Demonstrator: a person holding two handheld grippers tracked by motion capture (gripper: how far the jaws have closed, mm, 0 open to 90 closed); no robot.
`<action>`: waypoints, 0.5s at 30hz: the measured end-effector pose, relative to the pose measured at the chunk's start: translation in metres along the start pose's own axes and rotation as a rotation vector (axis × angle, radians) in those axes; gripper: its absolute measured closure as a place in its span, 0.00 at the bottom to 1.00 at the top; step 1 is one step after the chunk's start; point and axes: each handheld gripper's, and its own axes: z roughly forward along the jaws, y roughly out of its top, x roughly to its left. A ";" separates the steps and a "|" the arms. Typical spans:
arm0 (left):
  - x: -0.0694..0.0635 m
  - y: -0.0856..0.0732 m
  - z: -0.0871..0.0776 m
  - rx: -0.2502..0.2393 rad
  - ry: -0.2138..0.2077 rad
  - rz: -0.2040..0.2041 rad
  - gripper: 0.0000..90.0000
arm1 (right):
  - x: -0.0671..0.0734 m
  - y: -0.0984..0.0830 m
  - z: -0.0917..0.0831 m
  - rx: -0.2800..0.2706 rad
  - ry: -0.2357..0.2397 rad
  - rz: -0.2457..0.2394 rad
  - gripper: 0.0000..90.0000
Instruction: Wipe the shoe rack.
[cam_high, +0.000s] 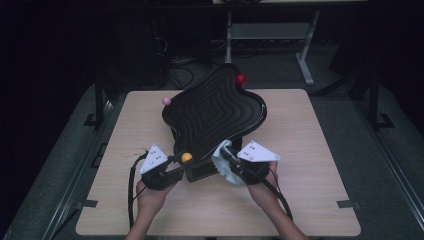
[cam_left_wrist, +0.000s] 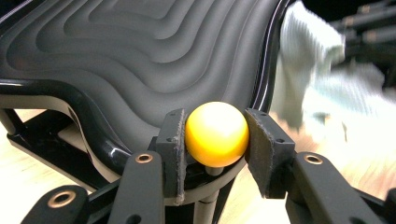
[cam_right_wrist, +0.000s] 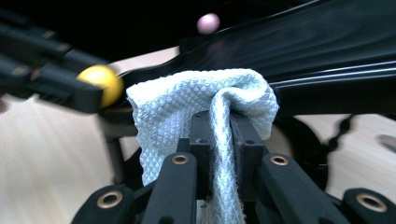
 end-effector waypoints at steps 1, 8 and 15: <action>0.000 0.000 0.000 -0.001 0.001 0.000 0.67 | -0.002 0.001 -0.002 -0.003 -0.006 0.005 0.90; 0.001 0.001 -0.001 0.007 0.000 0.003 0.67 | 0.014 -0.003 0.008 0.024 0.029 -0.035 0.90; 0.001 0.000 -0.001 0.005 0.000 0.004 0.67 | 0.006 -0.002 0.004 0.004 0.010 -0.001 0.90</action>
